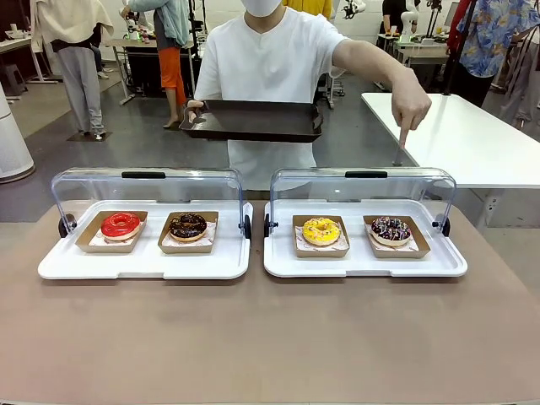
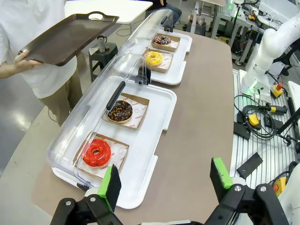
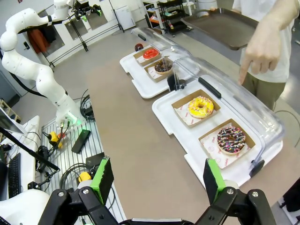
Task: Provide the desired donut to the person.
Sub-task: Pick up and lift the Paper togo box containing the Donut pointed at by the person.
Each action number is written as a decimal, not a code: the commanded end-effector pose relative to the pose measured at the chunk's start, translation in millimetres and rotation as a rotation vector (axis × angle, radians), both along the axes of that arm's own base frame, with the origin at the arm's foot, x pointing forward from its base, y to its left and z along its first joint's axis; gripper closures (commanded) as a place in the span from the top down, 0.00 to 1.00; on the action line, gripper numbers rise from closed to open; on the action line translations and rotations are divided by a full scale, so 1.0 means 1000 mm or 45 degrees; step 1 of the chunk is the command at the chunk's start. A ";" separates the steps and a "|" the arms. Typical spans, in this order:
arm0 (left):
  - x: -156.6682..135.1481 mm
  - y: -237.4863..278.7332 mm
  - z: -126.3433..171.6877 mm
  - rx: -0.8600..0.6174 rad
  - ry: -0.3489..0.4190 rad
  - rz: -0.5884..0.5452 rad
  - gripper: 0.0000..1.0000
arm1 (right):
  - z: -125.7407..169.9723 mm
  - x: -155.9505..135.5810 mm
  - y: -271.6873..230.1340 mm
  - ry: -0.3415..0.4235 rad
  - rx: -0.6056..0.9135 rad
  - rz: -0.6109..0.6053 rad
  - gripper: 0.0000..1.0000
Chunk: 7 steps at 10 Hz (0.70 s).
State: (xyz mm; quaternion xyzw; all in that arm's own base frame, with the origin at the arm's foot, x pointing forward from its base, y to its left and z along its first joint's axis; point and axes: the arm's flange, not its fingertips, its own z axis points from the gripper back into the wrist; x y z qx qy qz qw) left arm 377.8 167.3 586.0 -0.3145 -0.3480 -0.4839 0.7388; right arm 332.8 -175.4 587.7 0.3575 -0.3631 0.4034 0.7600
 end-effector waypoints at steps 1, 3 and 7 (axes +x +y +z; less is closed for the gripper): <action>-0.001 0.001 0.002 -0.012 -0.008 -0.007 1.00 | 0.000 0.001 0.000 -0.014 0.012 0.009 1.00; -0.001 0.001 0.002 -0.012 -0.008 -0.007 1.00 | 0.000 0.001 0.000 -0.014 0.012 0.009 1.00; -0.001 0.001 0.002 -0.012 -0.008 -0.007 1.00 | 0.000 0.000 0.000 0.000 0.000 0.000 1.00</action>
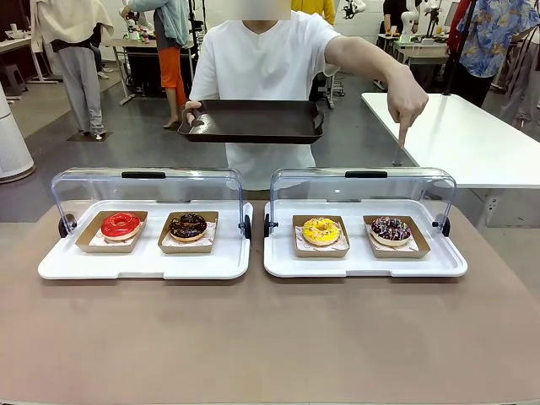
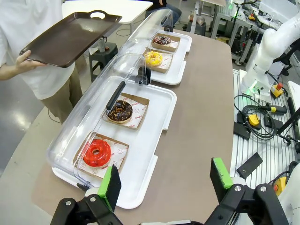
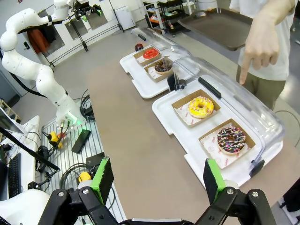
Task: Provide the desired donut to the person.
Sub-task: Pick up and lift the Paper togo box containing the Donut pointed at by the person.
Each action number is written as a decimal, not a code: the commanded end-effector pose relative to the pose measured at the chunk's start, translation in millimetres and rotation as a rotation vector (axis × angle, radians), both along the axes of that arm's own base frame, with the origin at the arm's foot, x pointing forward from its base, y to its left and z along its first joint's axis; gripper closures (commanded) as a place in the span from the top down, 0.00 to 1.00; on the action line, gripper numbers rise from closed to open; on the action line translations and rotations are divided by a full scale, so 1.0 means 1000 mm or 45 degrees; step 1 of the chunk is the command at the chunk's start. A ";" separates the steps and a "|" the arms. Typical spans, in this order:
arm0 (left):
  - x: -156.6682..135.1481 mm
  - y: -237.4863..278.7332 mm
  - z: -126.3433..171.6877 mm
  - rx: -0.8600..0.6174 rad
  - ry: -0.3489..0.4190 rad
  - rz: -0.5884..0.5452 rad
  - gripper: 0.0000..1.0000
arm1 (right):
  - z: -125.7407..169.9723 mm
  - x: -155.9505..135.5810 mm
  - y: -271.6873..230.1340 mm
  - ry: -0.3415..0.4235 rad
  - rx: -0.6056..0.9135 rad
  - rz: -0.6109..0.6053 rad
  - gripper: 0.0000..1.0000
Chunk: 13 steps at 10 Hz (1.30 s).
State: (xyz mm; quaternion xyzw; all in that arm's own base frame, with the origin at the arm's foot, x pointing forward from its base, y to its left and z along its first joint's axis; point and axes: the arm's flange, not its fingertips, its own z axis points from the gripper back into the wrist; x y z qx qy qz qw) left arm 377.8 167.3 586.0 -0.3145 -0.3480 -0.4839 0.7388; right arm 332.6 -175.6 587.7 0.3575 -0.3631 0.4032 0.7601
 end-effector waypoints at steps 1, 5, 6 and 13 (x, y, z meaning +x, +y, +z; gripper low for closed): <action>-0.001 0.001 0.002 -0.012 -0.008 -0.007 1.00 | 0.009 0.002 0.019 -0.026 -0.068 0.050 1.00; -0.001 0.001 0.002 -0.012 -0.008 -0.007 1.00 | -0.016 0.025 0.115 -0.027 -0.631 0.231 1.00; -0.001 0.001 0.002 -0.012 -0.008 -0.007 1.00 | -0.043 0.030 0.138 -0.079 -0.843 0.300 1.00; -0.001 0.001 0.002 -0.012 -0.008 -0.007 1.00 | -0.150 0.061 0.169 -0.153 -1.105 0.447 1.00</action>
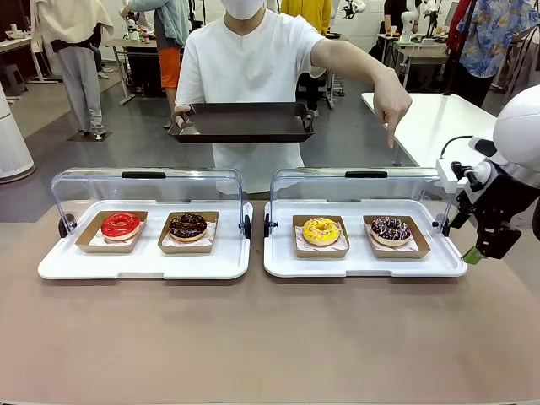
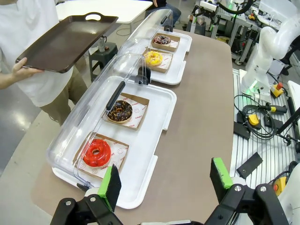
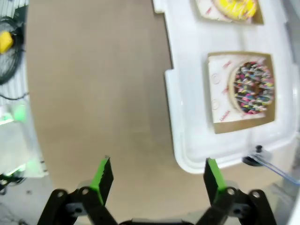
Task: Provide the desired donut to the person.
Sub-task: Pick up and lift the Paper togo box containing the Donut pointed at by the person.
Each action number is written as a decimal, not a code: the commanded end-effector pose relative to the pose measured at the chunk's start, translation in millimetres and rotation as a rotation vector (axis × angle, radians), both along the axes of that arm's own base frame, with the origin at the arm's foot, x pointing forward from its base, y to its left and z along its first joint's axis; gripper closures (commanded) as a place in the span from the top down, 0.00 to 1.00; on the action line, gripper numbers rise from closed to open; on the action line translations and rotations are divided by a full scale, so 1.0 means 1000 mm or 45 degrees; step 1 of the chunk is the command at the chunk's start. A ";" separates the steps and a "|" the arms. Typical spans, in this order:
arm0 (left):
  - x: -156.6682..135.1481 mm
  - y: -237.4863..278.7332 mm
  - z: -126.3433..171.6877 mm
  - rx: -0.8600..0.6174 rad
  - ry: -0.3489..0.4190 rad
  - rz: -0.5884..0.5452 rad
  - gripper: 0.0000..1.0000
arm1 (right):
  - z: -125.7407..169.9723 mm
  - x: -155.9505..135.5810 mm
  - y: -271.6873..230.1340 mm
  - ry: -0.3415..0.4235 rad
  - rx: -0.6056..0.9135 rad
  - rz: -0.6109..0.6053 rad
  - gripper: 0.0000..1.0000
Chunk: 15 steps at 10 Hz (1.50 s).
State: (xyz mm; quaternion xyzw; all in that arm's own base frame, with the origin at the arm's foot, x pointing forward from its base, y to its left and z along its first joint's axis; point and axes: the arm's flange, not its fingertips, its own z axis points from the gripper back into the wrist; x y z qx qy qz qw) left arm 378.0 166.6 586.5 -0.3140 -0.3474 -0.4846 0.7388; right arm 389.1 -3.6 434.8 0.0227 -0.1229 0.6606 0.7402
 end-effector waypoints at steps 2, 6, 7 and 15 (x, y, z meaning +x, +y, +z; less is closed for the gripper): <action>-0.001 0.001 0.002 -0.015 -0.008 -0.006 1.00 | 0.000 0.000 0.000 0.000 0.000 0.000 1.00; -0.001 0.001 0.002 -0.015 -0.008 -0.006 1.00 | 0.000 0.000 0.000 0.000 0.000 0.000 1.00; -0.001 0.001 0.002 -0.015 -0.008 -0.006 1.00 | 0.000 0.000 0.000 0.000 0.000 0.000 1.00; -0.001 0.001 0.002 -0.015 -0.008 -0.006 1.00 | -0.042 0.082 0.042 0.156 -0.015 -0.044 1.00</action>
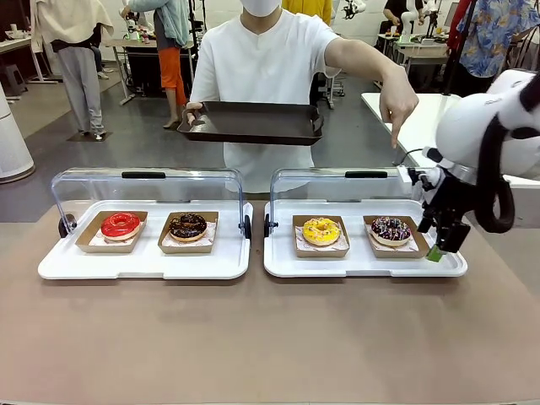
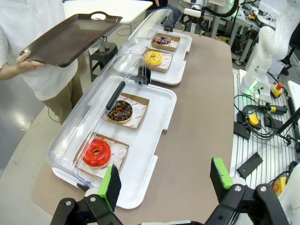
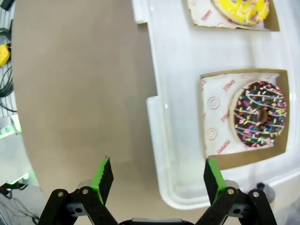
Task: Provide the desired donut to the person.
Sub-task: Pick up and lift the Paper togo box containing the Donut pointed at by the person.
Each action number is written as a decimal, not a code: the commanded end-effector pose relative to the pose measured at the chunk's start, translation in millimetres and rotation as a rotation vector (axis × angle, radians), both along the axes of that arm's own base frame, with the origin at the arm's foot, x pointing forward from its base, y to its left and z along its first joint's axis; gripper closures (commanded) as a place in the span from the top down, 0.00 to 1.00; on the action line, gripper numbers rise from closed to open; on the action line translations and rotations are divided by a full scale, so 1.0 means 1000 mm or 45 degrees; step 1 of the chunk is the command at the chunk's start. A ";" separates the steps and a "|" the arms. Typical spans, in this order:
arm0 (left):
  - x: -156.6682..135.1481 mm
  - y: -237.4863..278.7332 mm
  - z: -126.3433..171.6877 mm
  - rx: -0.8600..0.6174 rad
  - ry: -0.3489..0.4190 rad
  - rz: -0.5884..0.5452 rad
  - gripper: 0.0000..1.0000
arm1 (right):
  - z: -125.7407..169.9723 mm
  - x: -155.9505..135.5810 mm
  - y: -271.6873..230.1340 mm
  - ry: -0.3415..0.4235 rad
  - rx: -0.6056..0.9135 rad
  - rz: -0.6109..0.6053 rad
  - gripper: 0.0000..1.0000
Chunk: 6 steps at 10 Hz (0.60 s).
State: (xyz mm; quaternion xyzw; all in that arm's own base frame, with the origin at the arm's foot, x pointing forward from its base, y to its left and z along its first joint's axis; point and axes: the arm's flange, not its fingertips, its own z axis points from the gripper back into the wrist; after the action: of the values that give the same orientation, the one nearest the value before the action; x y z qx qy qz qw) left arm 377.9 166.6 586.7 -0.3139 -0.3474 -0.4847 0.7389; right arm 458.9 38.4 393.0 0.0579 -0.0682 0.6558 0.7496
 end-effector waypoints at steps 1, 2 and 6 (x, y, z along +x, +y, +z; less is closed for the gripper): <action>-0.001 0.001 0.002 -0.015 -0.008 -0.006 1.00 | -0.005 0.020 0.000 -0.005 0.004 -0.035 1.00; -0.001 0.001 0.002 -0.015 -0.008 -0.006 1.00 | -0.012 0.025 0.000 0.008 0.015 -0.010 1.00; -0.001 0.001 0.002 -0.015 -0.008 -0.006 1.00 | -0.040 0.036 -0.001 0.018 -0.009 0.113 1.00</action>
State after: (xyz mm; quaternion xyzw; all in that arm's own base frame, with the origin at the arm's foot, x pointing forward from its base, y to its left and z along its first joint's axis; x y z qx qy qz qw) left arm 377.9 166.6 586.7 -0.3139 -0.3473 -0.4846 0.7389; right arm 486.9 39.2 358.4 0.0646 -0.0463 0.6751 0.7334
